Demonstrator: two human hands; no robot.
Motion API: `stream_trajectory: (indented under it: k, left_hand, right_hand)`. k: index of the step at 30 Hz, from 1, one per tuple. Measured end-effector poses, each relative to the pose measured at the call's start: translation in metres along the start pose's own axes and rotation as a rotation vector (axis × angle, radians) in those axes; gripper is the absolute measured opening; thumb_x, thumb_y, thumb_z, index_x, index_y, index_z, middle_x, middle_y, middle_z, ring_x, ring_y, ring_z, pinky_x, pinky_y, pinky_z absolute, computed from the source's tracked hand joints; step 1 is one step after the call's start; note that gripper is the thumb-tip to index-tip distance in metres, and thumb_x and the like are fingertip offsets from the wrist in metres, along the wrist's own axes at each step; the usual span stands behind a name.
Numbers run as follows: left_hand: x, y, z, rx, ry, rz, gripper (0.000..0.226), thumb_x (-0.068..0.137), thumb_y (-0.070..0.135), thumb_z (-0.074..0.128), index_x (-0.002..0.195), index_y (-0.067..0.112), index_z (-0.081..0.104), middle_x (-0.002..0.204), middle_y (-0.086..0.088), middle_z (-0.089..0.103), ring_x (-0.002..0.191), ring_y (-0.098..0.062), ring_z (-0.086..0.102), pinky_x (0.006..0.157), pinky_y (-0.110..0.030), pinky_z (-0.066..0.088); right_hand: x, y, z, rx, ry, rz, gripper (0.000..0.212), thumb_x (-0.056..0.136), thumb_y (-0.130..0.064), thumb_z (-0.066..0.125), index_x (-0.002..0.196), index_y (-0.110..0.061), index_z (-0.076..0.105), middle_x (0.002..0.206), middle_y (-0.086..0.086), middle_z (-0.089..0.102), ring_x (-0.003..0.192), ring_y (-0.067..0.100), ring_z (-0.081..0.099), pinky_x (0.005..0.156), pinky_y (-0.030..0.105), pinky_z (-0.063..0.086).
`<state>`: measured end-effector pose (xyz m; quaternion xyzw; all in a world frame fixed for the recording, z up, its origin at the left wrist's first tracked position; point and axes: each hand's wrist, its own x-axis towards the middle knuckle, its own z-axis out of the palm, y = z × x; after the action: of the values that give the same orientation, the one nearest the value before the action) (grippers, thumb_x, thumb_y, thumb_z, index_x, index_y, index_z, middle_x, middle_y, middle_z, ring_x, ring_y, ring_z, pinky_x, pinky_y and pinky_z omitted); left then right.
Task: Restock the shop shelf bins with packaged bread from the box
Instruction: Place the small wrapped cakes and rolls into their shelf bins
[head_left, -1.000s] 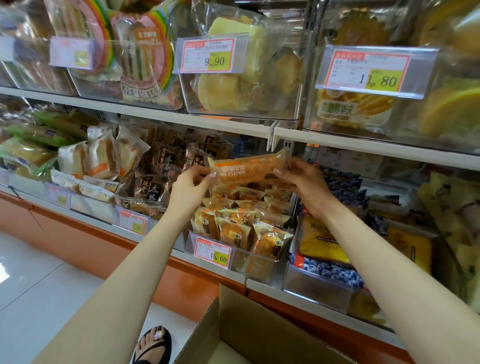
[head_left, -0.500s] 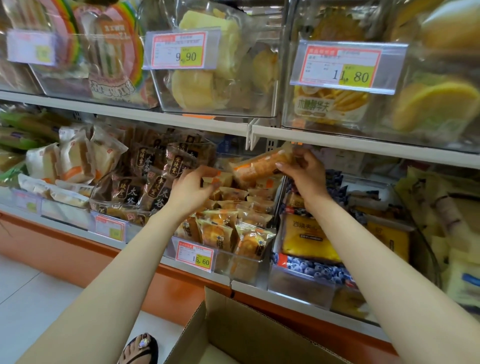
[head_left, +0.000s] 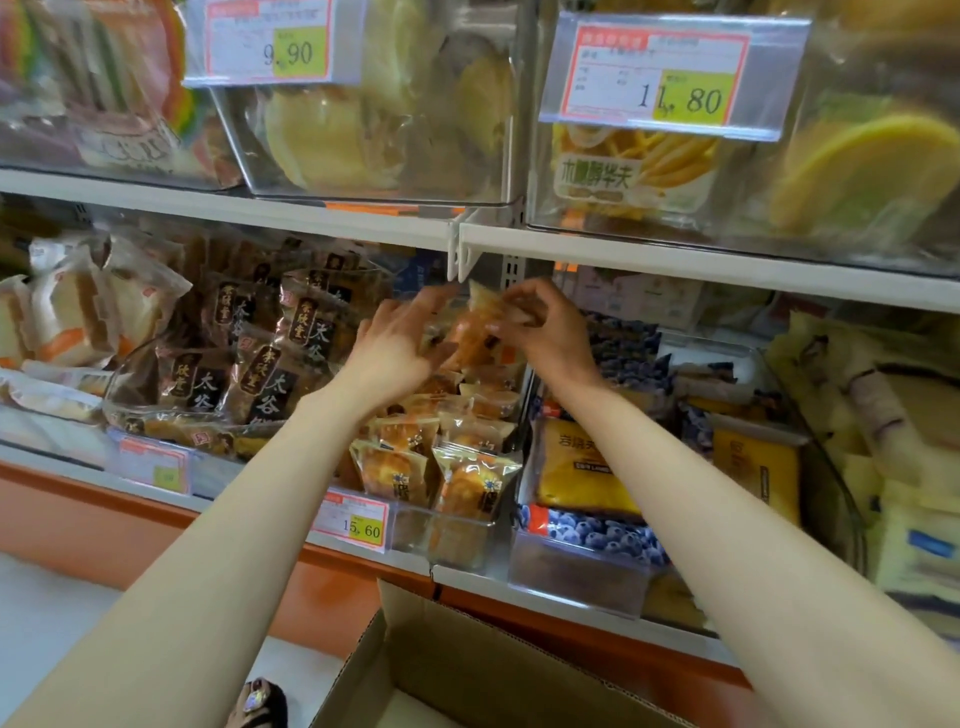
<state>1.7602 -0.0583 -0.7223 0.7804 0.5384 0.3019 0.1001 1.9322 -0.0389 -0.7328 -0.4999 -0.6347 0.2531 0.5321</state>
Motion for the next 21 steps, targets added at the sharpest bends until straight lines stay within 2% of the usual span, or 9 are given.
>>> stream_trajectory:
  k: [5,8,10,13,15,16,18,21]
  left_hand:
    - [0.008,-0.006,0.002,0.097,0.053,0.042,0.067,0.087,0.019,0.06,0.144,0.029,0.028,0.148,-0.003,0.03,0.134,-0.03,0.025,0.109,-0.05,0.024]
    - [0.01,-0.009,0.005,0.198,0.057,0.097,0.059,0.089,0.02,0.058,0.142,0.031,0.034,0.149,0.0,0.03,0.135,-0.027,0.024,0.11,-0.045,0.02]
    - [0.01,-0.01,0.008,0.259,0.068,0.131,0.054,0.089,0.02,0.057,0.139,0.03,0.039,0.15,0.004,0.03,0.136,-0.025,0.024,0.11,-0.042,0.016]
    - [0.009,-0.012,0.01,0.295,0.159,0.213,0.05,0.086,0.015,0.059,0.135,0.022,0.048,0.143,-0.002,0.04,0.131,-0.028,0.031,0.108,-0.042,0.019]
    - [0.01,-0.011,0.008,0.308,0.191,0.275,0.042,0.085,0.017,0.053,0.127,0.017,0.056,0.132,-0.006,0.051,0.123,-0.031,0.041,0.103,-0.041,0.025]
    - [0.011,-0.011,0.008,0.319,0.176,0.282,0.041,0.084,0.019,0.046,0.123,0.015,0.059,0.127,-0.006,0.056,0.12,-0.031,0.045,0.102,-0.04,0.025]
    - [0.011,-0.012,0.008,0.344,0.083,0.233,0.042,0.086,0.018,0.039,0.122,0.017,0.061,0.13,-0.003,0.057,0.124,-0.026,0.045,0.106,-0.036,0.021]
    - [0.012,-0.02,0.01,0.388,-0.081,0.104,0.041,0.094,0.014,0.042,0.132,0.026,0.05,0.142,0.003,0.046,0.133,-0.018,0.038,0.113,-0.033,0.013]
  right_hand:
    - [0.004,0.005,0.006,-0.076,-0.064,-0.018,0.029,0.083,-0.006,0.068,0.111,-0.013,0.065,0.116,0.0,0.063,0.108,0.01,0.054,0.098,0.031,0.045]
    - [0.004,0.007,0.01,-0.087,-0.095,-0.035,0.03,0.084,-0.002,0.065,0.112,-0.013,0.066,0.117,0.003,0.064,0.106,0.013,0.058,0.095,0.027,0.047]
    - [0.003,0.009,0.012,-0.086,-0.105,-0.025,0.027,0.086,0.002,0.062,0.109,-0.012,0.064,0.109,0.003,0.065,0.098,0.013,0.061,0.089,0.025,0.051]
    - [0.002,0.01,0.012,-0.061,-0.085,-0.016,0.026,0.086,0.004,0.06,0.105,-0.014,0.062,0.101,0.002,0.066,0.095,0.012,0.063,0.085,0.02,0.05]
    - [0.002,0.008,0.011,-0.08,-0.121,-0.022,0.025,0.089,0.002,0.057,0.108,-0.012,0.065,0.102,0.0,0.068,0.096,0.007,0.062,0.084,0.013,0.046]
    - [0.003,0.008,0.011,-0.114,-0.154,-0.027,0.026,0.091,0.0,0.056,0.111,-0.013,0.065,0.105,-0.002,0.068,0.099,0.006,0.062,0.088,0.014,0.046]
    - [0.003,0.009,0.011,-0.228,-0.218,-0.044,0.031,0.093,-0.003,0.054,0.119,-0.016,0.065,0.115,-0.002,0.068,0.11,0.01,0.06,0.099,0.025,0.045]
    - [0.001,0.011,0.009,-0.287,-0.225,-0.053,0.033,0.093,0.001,0.051,0.119,-0.015,0.064,0.12,0.001,0.066,0.114,0.013,0.058,0.101,0.031,0.044]
